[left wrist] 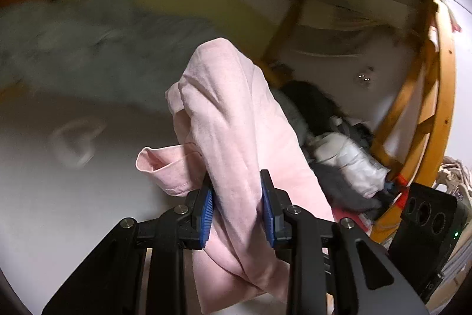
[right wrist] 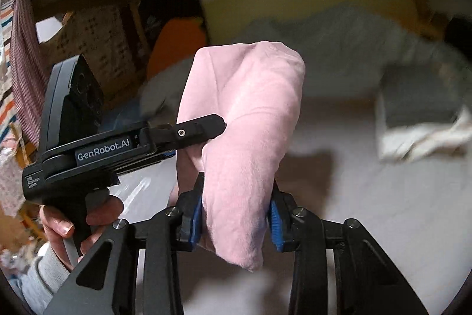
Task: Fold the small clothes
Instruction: 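Grasp the folded pink shirt with the right gripper and lift it, then carry the shirt onto the folded clothes stack and open the right gripper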
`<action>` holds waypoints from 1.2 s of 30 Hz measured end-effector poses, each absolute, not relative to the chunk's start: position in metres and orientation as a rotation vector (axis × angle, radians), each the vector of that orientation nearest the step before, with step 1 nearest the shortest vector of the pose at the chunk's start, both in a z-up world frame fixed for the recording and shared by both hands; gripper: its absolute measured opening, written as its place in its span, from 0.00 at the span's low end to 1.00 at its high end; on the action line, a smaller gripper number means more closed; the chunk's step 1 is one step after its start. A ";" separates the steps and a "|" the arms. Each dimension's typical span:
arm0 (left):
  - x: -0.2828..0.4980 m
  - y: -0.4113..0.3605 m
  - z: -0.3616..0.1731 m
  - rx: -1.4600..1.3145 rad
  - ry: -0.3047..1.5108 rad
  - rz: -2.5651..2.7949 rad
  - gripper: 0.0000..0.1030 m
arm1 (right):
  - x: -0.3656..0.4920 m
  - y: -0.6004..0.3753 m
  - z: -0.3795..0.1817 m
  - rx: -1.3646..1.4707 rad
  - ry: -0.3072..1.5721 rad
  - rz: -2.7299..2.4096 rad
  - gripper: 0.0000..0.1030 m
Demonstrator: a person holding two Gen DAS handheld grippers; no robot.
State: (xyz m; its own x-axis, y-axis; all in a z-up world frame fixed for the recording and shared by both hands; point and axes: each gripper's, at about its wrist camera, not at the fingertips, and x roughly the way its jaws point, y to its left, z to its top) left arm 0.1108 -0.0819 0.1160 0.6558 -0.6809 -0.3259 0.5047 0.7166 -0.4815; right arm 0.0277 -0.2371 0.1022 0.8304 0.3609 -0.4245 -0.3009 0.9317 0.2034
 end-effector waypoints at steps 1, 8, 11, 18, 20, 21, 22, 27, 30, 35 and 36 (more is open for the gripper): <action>0.120 -0.098 0.128 -0.356 0.490 -0.719 0.26 | 0.032 -0.255 0.116 0.127 0.442 0.324 0.37; 0.201 -0.225 0.174 -0.275 0.352 -0.838 0.25 | 0.088 -0.368 0.157 0.140 0.273 0.130 0.38; 0.243 -0.264 0.171 -0.272 0.407 -0.858 0.22 | 0.120 -0.414 0.151 0.227 0.274 0.114 0.38; 0.299 -0.317 0.107 -0.195 0.578 -0.771 0.18 | 0.177 -0.471 0.098 0.294 0.419 0.012 0.38; 0.304 -0.323 0.090 -0.175 0.584 -0.761 0.18 | 0.184 -0.476 0.082 0.313 0.433 -0.003 0.39; 0.303 -0.325 0.088 -0.162 0.581 -0.761 0.18 | 0.186 -0.478 0.076 0.313 0.436 -0.008 0.41; 0.302 -0.326 0.089 -0.140 0.578 -0.757 0.18 | 0.187 -0.477 0.074 0.299 0.433 -0.014 0.41; 0.294 -0.331 0.102 -0.031 0.555 -0.731 0.23 | 0.180 -0.468 0.077 0.258 0.415 -0.030 0.47; 0.285 -0.327 0.111 -0.008 0.510 -0.713 0.26 | 0.171 -0.469 0.079 0.275 0.382 -0.047 0.50; 0.261 -0.315 0.127 0.039 0.391 -0.631 0.27 | 0.150 -0.457 0.098 0.173 0.328 -0.118 0.58; 0.257 -0.311 0.130 0.038 0.372 -0.615 0.27 | 0.146 -0.457 0.101 0.169 0.317 -0.123 0.61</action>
